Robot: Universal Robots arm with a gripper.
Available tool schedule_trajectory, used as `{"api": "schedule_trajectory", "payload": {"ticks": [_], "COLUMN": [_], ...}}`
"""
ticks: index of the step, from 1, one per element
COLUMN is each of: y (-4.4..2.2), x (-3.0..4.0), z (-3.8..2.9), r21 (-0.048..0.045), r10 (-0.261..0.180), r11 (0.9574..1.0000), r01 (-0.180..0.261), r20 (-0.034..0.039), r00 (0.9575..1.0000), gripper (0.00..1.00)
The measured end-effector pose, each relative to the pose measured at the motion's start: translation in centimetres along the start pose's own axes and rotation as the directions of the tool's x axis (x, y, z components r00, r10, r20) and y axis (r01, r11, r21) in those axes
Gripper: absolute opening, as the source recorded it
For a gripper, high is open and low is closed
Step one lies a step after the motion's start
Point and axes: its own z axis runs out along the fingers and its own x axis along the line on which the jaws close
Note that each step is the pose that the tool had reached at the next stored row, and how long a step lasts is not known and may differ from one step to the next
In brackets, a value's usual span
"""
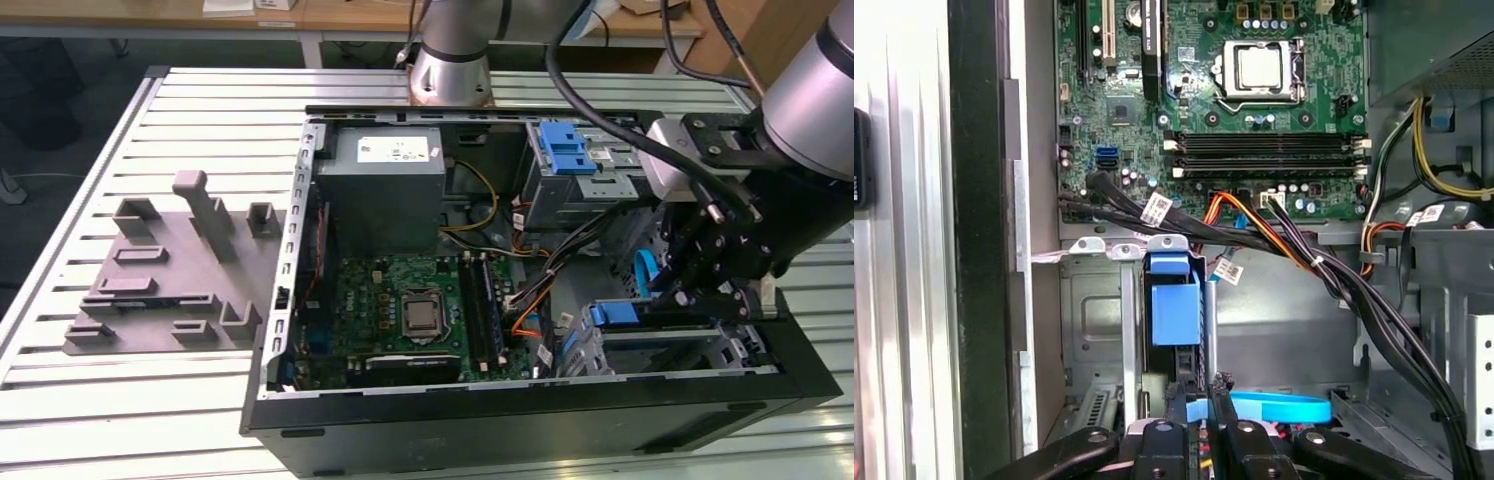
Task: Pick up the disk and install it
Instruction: 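Insert the second disk wire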
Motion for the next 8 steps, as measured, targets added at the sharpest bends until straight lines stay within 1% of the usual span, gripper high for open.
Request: {"api": "schedule_trajectory", "payload": {"ticks": [5, 6, 7, 8], "y": [0.0, 0.0, 0.0, 0.0], "x": [-0.04, -0.04, -0.04, -0.04], "z": [-0.74, -0.75, -0.75, -0.75], "r21": [-0.0012, -0.0012, -0.0012, -0.0013], "r10": [0.0, 0.0, 0.0, 0.0], "r11": [1.0, 1.0, 1.0, 1.0], "r01": [0.0, 0.0, 0.0, 0.0], "r20": [0.0, 0.0001, 0.0002, 0.0003], "r00": [1.0, 1.0, 1.0, 1.0], "gripper": [0.23, 0.22, 0.16, 0.16]}}
